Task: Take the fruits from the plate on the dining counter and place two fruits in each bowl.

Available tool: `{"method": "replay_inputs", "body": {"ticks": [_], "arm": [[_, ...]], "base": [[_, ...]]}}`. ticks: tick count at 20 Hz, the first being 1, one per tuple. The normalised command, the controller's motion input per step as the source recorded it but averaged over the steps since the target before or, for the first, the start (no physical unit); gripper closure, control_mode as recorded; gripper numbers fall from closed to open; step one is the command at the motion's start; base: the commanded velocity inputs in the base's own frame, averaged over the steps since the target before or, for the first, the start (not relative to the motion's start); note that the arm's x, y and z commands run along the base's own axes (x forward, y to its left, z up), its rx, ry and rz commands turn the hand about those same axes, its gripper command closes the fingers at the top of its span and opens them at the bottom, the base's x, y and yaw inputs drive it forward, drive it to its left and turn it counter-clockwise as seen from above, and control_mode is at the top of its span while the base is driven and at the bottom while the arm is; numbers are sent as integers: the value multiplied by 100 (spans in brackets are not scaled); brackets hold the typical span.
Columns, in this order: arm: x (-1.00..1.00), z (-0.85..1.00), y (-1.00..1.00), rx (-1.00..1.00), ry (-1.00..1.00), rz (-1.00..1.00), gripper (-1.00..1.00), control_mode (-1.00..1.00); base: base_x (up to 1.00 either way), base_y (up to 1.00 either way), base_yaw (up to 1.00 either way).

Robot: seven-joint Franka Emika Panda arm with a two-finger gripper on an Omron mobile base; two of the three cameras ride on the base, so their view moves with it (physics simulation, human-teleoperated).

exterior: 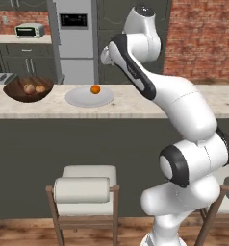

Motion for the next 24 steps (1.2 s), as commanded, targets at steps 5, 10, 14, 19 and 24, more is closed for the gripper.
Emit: {"method": "replay_inputs", "body": {"ticks": [5, 10, 14, 19, 24], "arm": [[1, -76, 54, -16, 45, -1, -100, -100], [45, -64, 38, -4, 13, -3, -100, -100], [69, -24, 4, 0, 9, 0, -100, -100], [35, -47, -2, 0, 4, 0, -100, -100], [16, -38, -4, 2, -1, -2, -100, -100]], "base": [[0, 0, 0], [0, 0, 0], [0, 0, 0], [0, 0, 0], [0, 0, 0]]}}
